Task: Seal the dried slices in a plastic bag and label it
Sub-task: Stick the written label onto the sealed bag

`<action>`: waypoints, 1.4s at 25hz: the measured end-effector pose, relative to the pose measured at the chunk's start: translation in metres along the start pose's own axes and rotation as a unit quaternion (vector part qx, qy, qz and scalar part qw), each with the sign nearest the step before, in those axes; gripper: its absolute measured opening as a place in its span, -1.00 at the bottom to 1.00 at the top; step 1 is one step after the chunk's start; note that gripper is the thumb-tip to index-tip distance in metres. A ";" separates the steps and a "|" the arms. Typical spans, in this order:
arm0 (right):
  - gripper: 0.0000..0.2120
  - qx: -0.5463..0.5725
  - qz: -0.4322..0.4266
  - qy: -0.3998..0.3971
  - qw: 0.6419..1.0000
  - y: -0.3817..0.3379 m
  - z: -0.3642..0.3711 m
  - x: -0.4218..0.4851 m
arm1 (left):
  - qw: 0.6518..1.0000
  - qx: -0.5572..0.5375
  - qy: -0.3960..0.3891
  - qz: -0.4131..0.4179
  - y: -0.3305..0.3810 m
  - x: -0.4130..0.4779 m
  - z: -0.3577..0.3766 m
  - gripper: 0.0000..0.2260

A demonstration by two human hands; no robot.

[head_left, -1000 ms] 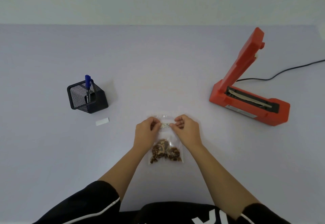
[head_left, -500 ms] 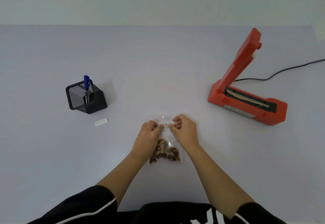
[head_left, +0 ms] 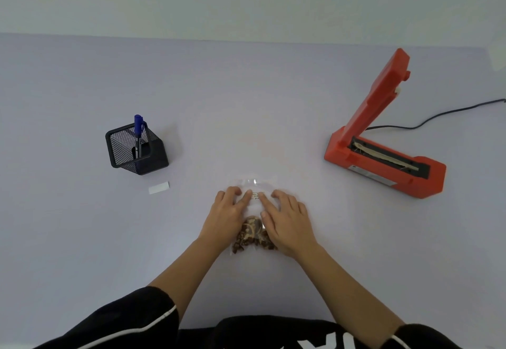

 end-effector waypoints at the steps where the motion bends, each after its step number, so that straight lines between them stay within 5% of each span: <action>1: -0.53 0.000 0.003 -0.005 1.000 -0.001 0.001 0.001 | 1.000 -0.001 -0.005 -0.004 -0.001 0.000 0.000 -0.65; 20: -0.43 -0.003 0.030 -0.034 0.999 -0.001 0.004 0.002 | 1.000 0.002 -0.023 0.012 -0.003 -0.002 -0.004 -0.51; 25: -0.46 0.101 0.054 -0.025 0.993 0.002 -0.004 -0.001 | 0.993 -0.091 -0.020 -0.069 -0.010 0.000 -0.010 -0.56; 28: -0.50 0.221 0.088 0.002 0.971 0.009 -0.013 -0.012 | 0.991 -0.112 0.049 -0.053 -0.005 -0.010 -0.032 -0.57; 31: -0.47 0.344 0.204 0.024 0.916 0.026 -0.007 -0.033 | 0.965 -0.171 0.072 -0.184 -0.021 -0.034 -0.036 -0.58; 35: -0.39 0.413 0.289 -0.015 0.863 0.028 0.015 -0.054 | 0.915 -0.254 0.002 -0.312 -0.022 -0.067 -0.006 -0.43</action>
Point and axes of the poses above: each hand's wrist, its own x-axis towards the middle knuckle, its own z-axis out of the palm, y = z × x, the point moved 10 cm from there along x, towards the middle knuckle, and after that the axes turned 6 degrees about -x, right-handed, at the moved point
